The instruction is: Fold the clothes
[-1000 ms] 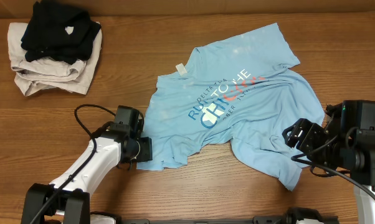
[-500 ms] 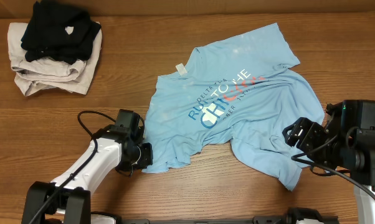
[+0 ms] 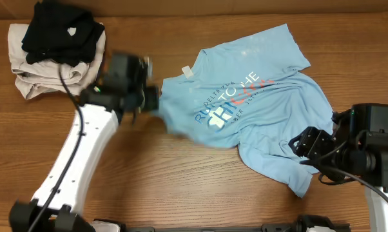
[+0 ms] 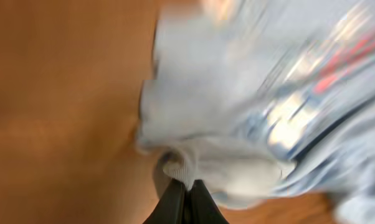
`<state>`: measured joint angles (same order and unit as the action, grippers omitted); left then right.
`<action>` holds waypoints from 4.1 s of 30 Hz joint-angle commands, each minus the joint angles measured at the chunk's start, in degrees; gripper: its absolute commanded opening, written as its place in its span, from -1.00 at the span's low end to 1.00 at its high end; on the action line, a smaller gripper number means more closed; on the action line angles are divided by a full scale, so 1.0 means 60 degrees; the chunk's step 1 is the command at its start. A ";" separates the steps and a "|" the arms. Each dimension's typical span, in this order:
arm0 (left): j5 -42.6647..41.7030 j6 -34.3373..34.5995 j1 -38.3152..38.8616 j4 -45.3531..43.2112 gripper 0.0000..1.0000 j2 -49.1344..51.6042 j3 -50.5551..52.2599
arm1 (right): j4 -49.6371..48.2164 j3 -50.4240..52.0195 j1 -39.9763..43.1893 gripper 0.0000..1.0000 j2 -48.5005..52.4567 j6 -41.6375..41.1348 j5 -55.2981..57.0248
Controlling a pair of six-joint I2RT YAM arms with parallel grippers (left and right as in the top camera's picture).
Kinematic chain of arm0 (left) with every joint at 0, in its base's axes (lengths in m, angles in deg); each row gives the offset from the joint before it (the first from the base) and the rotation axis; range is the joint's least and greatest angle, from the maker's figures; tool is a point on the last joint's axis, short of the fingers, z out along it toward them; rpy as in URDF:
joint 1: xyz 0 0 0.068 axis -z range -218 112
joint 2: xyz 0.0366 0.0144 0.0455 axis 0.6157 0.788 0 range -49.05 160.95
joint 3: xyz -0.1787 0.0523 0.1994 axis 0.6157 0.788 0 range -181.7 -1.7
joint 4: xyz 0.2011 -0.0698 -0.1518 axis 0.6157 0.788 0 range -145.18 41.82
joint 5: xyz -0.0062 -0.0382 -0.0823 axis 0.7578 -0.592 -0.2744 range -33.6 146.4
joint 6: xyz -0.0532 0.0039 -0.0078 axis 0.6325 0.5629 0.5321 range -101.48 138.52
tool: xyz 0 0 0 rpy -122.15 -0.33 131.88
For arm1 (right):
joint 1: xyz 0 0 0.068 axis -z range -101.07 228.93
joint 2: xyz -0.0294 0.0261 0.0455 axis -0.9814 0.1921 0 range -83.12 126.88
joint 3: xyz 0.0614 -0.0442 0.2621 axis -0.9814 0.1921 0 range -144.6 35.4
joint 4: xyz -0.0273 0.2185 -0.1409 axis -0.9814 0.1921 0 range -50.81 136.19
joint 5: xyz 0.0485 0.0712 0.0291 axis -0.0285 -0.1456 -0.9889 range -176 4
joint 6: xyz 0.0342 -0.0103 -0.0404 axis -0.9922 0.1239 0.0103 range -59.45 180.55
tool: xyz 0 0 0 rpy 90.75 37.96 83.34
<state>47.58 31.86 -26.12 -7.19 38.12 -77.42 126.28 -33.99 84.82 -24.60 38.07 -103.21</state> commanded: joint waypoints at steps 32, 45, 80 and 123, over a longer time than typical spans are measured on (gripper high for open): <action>0.1078 -0.0721 -0.1851 0.0044 -0.92 -0.0098 -0.3869 | -0.5570 0.6859 -0.0044 0.29 0.0233 -0.1071 -0.1967; 0.1078 -0.0703 -0.1851 0.0215 -0.92 -0.0047 -0.3850 | -0.6998 0.7329 -0.1093 0.11 0.0539 -0.1956 -0.1115; 0.1082 -0.0656 -0.1851 0.0215 -0.92 -0.0047 -0.3850 | -0.8644 0.6604 -0.2524 -0.92 0.1581 -0.2171 0.0310; 0.3541 -0.1767 -0.1854 0.3297 -0.92 -0.2896 -1.0979 | 0.0732 -1.2721 0.4029 -0.93 0.0852 0.1428 0.1974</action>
<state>65.03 22.49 -36.76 12.00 22.82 -141.15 129.13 -102.99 108.58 -18.89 46.02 -92.98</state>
